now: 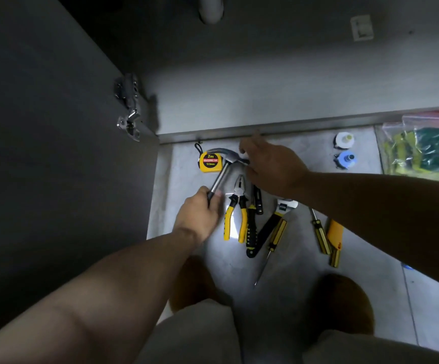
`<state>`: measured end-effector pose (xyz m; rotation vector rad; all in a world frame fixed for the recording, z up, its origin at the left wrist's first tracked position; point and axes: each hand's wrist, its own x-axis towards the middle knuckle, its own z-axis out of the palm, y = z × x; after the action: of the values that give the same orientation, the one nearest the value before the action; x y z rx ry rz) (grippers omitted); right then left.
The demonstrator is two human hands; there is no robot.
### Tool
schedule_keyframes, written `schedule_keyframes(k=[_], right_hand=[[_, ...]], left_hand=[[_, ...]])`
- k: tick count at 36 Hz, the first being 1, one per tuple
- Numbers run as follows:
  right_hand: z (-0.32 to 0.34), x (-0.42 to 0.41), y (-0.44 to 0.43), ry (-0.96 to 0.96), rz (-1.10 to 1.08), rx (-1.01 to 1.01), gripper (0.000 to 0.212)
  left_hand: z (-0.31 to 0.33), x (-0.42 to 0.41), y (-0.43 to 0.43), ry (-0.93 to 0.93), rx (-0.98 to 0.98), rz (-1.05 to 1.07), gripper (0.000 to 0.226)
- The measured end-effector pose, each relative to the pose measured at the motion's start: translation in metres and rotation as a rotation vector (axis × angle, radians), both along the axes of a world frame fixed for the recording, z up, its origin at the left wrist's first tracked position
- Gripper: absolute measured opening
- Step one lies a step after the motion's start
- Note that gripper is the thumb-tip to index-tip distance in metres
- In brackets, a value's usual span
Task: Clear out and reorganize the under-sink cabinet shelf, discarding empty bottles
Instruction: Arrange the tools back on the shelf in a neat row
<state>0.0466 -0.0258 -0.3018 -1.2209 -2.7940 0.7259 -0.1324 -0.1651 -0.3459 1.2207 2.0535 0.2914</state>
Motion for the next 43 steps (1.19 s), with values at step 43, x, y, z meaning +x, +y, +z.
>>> schedule_keyframes(k=[43], right_hand=[[-0.025, 0.072, 0.014, -0.058, -0.019, -0.189, 0.06]], left_hand=[[-0.031, -0.049, 0.009, 0.201, 0.003, 0.298, 0.063]])
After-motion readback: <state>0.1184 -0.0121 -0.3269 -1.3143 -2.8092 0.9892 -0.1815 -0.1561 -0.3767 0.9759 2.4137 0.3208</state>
